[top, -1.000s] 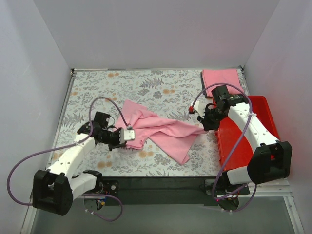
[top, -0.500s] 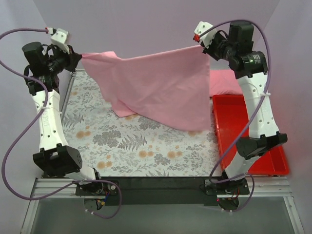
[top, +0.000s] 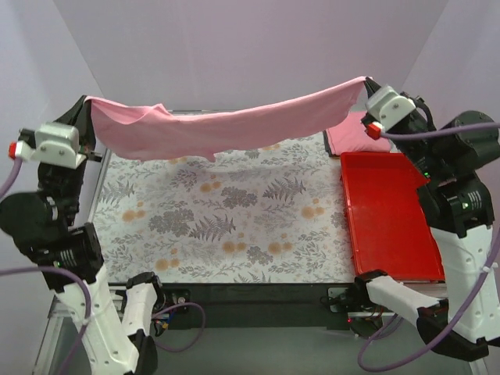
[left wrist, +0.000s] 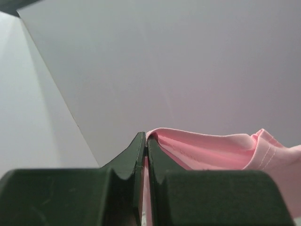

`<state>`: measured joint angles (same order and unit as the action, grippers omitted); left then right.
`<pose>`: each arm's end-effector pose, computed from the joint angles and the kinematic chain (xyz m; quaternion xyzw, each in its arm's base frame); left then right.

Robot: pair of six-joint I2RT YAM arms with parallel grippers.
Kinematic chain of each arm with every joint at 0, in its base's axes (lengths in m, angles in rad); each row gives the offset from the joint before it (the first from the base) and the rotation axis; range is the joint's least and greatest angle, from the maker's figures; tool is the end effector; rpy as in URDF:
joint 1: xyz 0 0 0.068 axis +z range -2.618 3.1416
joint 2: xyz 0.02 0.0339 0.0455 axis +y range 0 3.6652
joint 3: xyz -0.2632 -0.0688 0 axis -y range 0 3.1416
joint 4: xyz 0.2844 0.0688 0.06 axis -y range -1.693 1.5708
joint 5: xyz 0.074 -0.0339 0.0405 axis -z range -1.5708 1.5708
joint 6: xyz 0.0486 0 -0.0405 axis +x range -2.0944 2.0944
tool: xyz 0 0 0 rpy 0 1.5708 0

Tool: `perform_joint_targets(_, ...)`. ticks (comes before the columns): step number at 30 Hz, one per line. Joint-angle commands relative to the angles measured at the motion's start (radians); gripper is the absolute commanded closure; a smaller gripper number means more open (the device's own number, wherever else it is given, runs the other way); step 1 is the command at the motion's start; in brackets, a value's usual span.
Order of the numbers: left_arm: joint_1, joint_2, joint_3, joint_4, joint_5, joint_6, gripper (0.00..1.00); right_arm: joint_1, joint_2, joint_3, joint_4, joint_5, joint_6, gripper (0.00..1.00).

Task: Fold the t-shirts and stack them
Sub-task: Flatten the tshirt out

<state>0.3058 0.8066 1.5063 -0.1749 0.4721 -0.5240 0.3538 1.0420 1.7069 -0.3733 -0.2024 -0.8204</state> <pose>0.1195 0.0145 0.5913 -0.0103 0.5261 -0.2078 0.8246 0.1753 0.0752 0.5984 -0.3964 0.4495 -0.1259 0.7905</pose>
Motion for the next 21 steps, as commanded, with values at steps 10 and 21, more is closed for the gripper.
perform_joint_targets(10, 0.004, -0.004, 0.135, -0.073, -0.198, 0.073, 1.00, -0.003, -0.140, -0.102, 0.263, -0.048, 0.028, 0.99)
perform_joint_targets(21, 0.004, 0.097, -0.184, -0.169, 0.054, 0.211, 1.00, -0.003, -0.011, -0.468, 0.326, -0.109, -0.088, 0.99)
